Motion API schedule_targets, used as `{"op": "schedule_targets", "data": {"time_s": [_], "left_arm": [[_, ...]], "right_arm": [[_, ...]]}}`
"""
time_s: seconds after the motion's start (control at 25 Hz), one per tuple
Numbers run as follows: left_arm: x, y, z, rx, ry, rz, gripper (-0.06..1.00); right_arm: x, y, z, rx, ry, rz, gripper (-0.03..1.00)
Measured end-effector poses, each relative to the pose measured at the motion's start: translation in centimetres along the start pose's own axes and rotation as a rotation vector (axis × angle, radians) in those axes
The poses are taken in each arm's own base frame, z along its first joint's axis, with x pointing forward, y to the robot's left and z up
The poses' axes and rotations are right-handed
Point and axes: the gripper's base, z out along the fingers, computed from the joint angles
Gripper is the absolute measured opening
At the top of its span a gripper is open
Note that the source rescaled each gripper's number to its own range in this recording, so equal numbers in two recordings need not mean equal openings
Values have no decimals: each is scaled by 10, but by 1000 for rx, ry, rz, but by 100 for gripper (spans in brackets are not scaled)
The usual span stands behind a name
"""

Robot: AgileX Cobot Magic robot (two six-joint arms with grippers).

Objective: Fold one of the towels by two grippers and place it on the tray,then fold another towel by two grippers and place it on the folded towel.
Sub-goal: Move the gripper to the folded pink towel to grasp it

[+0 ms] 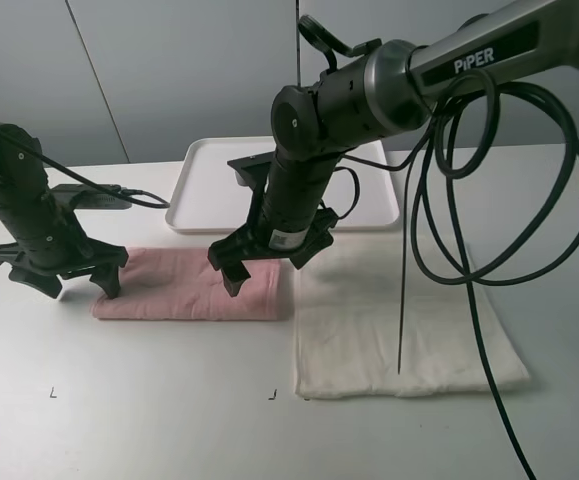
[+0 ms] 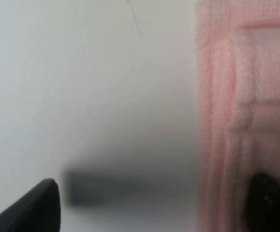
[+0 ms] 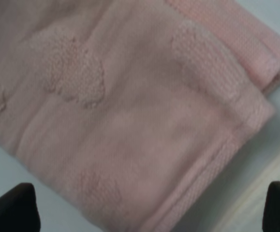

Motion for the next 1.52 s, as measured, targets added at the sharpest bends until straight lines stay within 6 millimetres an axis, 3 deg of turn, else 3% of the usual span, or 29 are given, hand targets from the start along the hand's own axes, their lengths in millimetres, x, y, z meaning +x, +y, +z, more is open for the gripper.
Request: {"op": "schedule_targets", "data": {"time_s": [0.4,0.64,1.4,1.52], "left_arm": [[0,0,0,-3,1,5,98],[0,0,0,-5,1,6,98],[0,1,0,-7,1,9,98],[0,1,0,-7,1,9,98]], "right_arm": [[-9,1,18,-22,19,24,99],[-10,3,29,-49,40,36,88],[-9,-1,34,19,51,15,87],[-8,5,36,22,45,-4,76]]}}
